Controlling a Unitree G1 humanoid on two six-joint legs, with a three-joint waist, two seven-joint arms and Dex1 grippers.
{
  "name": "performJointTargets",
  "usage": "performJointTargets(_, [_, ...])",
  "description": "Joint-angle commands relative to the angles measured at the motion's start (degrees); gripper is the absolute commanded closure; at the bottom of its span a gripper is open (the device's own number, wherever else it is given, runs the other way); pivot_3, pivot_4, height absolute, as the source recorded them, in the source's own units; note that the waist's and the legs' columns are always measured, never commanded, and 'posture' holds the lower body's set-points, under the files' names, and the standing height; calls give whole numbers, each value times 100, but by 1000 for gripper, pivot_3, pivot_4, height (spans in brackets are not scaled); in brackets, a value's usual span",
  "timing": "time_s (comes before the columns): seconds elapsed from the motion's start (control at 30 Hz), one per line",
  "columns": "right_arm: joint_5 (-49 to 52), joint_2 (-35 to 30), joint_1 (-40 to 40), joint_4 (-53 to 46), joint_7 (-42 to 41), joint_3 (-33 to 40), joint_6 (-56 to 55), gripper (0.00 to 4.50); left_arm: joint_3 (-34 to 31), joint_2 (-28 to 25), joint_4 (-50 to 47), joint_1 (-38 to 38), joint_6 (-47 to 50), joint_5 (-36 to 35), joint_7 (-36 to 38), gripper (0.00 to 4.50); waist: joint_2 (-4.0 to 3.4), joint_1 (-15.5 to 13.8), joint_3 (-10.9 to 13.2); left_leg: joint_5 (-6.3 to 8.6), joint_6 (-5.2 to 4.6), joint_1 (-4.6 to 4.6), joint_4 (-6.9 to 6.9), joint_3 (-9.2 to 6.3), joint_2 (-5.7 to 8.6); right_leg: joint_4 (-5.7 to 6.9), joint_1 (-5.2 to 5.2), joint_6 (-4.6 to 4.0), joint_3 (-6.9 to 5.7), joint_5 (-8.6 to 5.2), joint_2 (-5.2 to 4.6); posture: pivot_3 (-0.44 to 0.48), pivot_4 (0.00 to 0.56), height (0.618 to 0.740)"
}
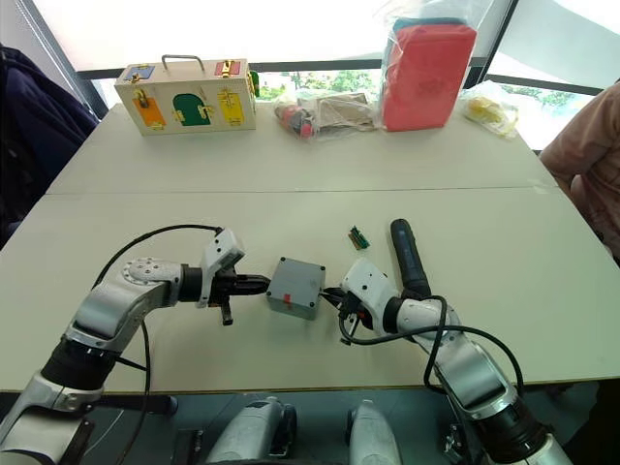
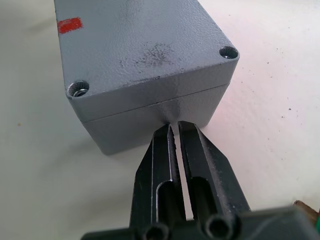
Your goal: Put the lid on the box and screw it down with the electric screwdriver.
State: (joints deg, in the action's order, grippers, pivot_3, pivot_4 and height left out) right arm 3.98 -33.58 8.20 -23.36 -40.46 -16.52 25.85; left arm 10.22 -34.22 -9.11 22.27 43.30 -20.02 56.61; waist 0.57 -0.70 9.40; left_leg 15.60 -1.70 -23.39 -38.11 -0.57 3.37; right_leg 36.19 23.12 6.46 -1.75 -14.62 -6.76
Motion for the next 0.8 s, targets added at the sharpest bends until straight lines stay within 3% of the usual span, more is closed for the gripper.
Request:
performJointTargets(0.03, [5, 115, 213, -20, -86, -55, -268, 4368, 28, 69, -430, -72, 47, -254, 36, 4500, 0, 0, 0, 0, 0, 0, 0, 0, 0, 0, 0, 0, 0, 0, 0, 0, 150, 740])
performJointTargets(0.3, [-26, 123, 262, 8, -92, 38, -277, 4368, 34, 38, -411, -73, 73, -252, 55, 4500, 0, -2, 0, 0, 0, 0, 0, 0, 0, 0, 0, -1, 0, 1, 0, 0, 150, 740])
performJointTargets(0.47, [42, -58, -27, -349, -94, 274, -136, 4368, -330, -115, -79, 179, 82, -315, 91, 4500, -1, -7, 0, 0, 0, 0, 0, 0, 0, 0, 1, -1, 0, 1, 0, 0, 150, 740])
performJointTargets(0.57, [12, -264, -216, -505, -69, 563, -167, 4368, -581, -202, 52, 355, 156, -444, 56, 4500, -1, -4, 0, 0, 0, 0, 0, 0, 0, 0, 1, -1, 0, 1, 0, 0, 150, 740])
performJointTargets(0.8, [799, -823, -908, -1138, -401, 2020, 323, 4368, -753, -213, 195, 1230, 674, -1207, 551, 4500, 4, -27, 4, 0, 0, -3, -1, -2, 1, -3, -2, -1, -5, 1, 0, 0, 150, 740])
